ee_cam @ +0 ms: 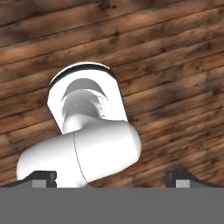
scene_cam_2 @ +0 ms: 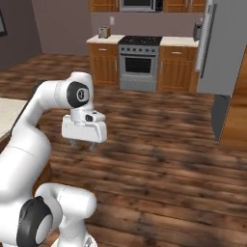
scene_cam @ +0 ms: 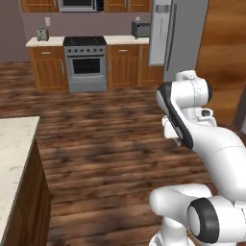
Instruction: There is a bowl on the dining counter. Grab a lemon wedge from the fridge and place it in the bowl. Then get the liquor bottle and glass cup from the cabinet and place them next to the bowl.
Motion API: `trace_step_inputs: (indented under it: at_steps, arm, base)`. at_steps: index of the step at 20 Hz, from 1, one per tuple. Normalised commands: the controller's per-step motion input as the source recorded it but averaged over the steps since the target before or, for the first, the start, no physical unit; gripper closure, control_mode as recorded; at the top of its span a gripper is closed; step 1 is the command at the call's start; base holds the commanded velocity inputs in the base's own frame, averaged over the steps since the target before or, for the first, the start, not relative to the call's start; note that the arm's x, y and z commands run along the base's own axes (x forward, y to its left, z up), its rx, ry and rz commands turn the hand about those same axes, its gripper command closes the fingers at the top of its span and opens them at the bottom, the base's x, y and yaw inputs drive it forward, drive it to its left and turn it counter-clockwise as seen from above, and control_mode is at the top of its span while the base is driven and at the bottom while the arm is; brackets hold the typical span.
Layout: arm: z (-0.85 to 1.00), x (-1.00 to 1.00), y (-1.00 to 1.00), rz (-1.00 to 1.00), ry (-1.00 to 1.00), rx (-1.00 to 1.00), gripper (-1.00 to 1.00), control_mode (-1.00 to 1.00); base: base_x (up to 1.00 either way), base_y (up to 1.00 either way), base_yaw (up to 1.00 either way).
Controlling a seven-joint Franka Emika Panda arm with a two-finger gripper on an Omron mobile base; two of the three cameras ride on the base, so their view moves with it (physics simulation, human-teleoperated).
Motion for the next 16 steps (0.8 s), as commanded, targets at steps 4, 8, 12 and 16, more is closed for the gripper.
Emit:
trace_step_inputs:
  at_steps: [4,8,12,16]
  arm:
    - [0.00,0.00,0.00,0.00,0.00,0.00,-1.00,1.00]
    - [0.00,0.00,0.00,0.00,0.00,0.00,-1.00,1.00]
    - [0.00,0.00,0.00,0.00,0.00,0.00,-1.00,1.00]
    - [0.00,0.00,0.00,0.00,0.00,0.00,-1.00,1.00]
  base:
    - [1.00,-0.58,0.03]
    - [1.00,-0.09,0.00]
    - [1.00,0.00,0.00]
    - [1.00,0.00,0.00]
